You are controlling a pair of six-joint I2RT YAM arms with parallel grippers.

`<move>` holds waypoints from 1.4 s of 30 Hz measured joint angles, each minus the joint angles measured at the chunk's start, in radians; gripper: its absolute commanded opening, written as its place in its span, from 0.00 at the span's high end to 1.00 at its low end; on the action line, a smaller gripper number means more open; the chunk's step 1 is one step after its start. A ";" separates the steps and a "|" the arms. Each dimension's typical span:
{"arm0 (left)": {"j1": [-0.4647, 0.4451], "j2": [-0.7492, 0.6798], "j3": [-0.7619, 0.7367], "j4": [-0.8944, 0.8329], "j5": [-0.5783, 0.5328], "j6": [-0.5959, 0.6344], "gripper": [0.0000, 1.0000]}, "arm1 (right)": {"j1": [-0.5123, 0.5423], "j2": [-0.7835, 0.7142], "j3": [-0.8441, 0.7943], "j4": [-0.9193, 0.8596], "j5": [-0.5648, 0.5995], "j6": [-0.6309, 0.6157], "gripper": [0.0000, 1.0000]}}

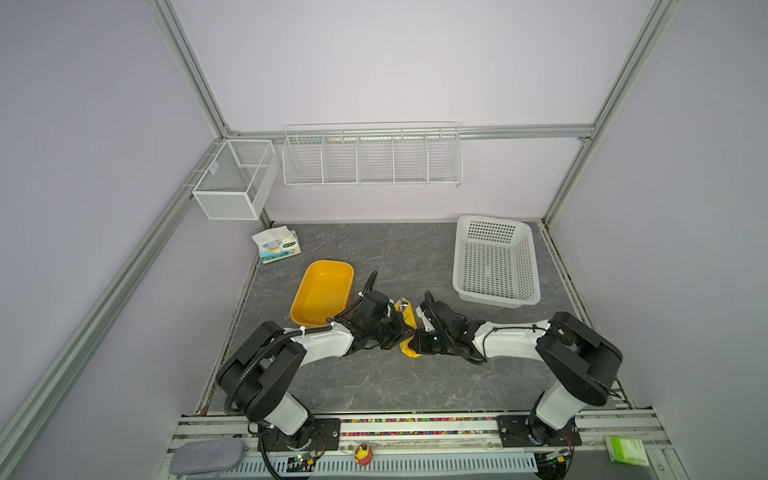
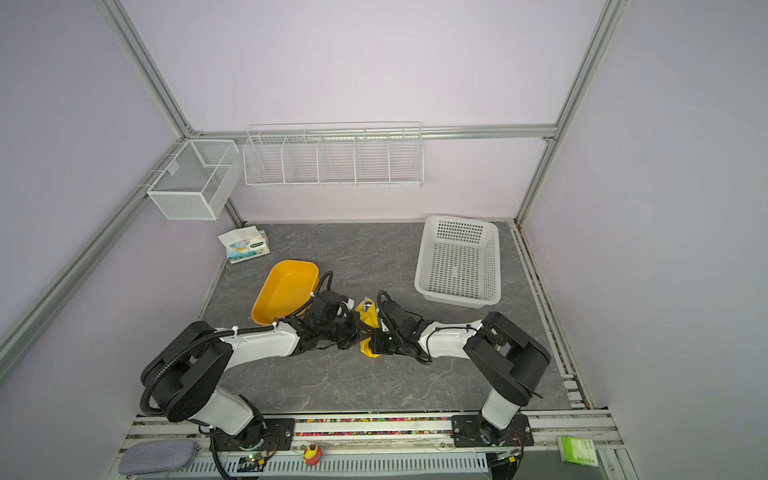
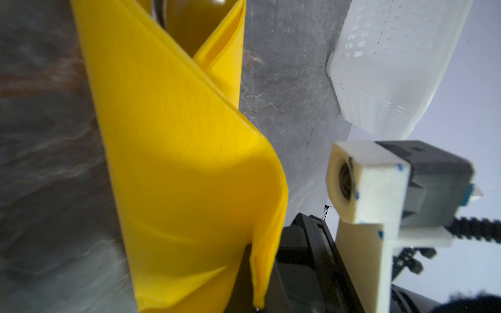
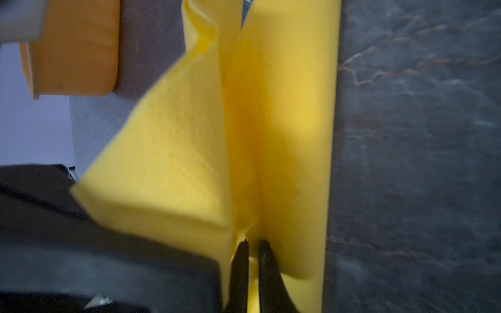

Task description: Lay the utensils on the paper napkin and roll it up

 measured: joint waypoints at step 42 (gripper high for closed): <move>-0.056 0.174 0.146 0.003 -0.026 -0.005 0.98 | -0.053 -0.061 -0.090 0.053 -0.008 0.025 0.86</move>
